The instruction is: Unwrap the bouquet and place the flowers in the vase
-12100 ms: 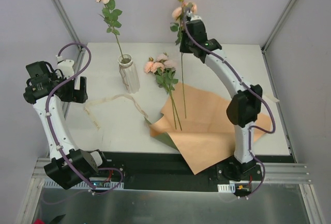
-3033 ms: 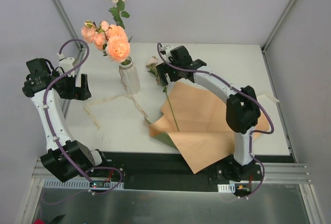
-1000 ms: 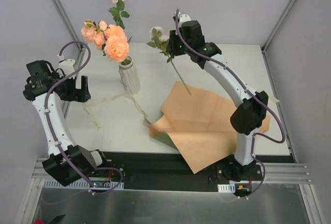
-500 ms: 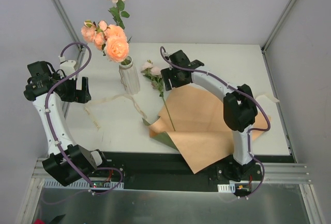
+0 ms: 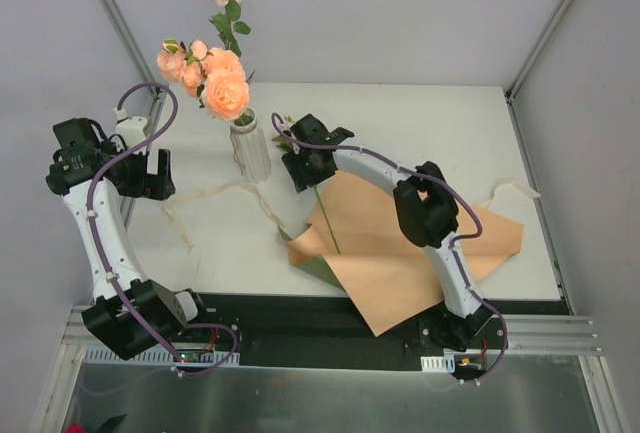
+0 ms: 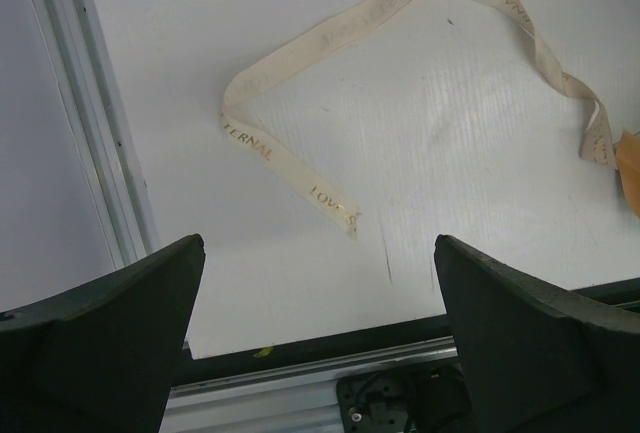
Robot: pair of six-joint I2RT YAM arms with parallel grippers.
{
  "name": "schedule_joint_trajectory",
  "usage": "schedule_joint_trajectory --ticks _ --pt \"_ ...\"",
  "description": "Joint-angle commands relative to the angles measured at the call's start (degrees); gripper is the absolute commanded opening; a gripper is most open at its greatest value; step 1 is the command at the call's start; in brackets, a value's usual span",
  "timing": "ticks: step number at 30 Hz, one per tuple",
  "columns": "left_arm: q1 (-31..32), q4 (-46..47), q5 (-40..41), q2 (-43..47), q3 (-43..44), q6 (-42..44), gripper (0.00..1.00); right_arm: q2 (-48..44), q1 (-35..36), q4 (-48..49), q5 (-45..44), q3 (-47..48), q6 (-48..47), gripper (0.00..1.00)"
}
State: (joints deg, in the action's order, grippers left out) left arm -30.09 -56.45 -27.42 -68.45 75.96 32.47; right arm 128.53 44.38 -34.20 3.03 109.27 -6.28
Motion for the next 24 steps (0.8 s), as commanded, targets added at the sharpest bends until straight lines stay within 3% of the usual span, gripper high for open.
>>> schedule_joint_trajectory --ticks 1,5,12,17,24 --pt "-0.24 0.55 0.52 0.24 -0.11 1.19 0.99 4.0 -0.35 -4.91 -2.68 5.59 -0.75 0.61" --pt "-0.24 0.55 0.61 -0.28 0.15 1.37 0.99 5.5 -0.26 -6.93 -7.41 6.57 -0.75 0.59" --pt "-0.24 1.07 0.44 -1.51 0.15 1.46 0.99 4.53 0.09 -4.65 -7.51 3.57 -0.57 0.56" --pt "-0.24 1.16 1.05 -1.08 -0.29 2.25 0.99 6.38 0.0 -4.65 -5.67 4.63 1.27 0.46" --pt "-0.32 1.25 1.67 -0.29 -0.73 2.86 0.99 9.45 -0.17 -5.7 -3.55 8.49 3.47 0.14"
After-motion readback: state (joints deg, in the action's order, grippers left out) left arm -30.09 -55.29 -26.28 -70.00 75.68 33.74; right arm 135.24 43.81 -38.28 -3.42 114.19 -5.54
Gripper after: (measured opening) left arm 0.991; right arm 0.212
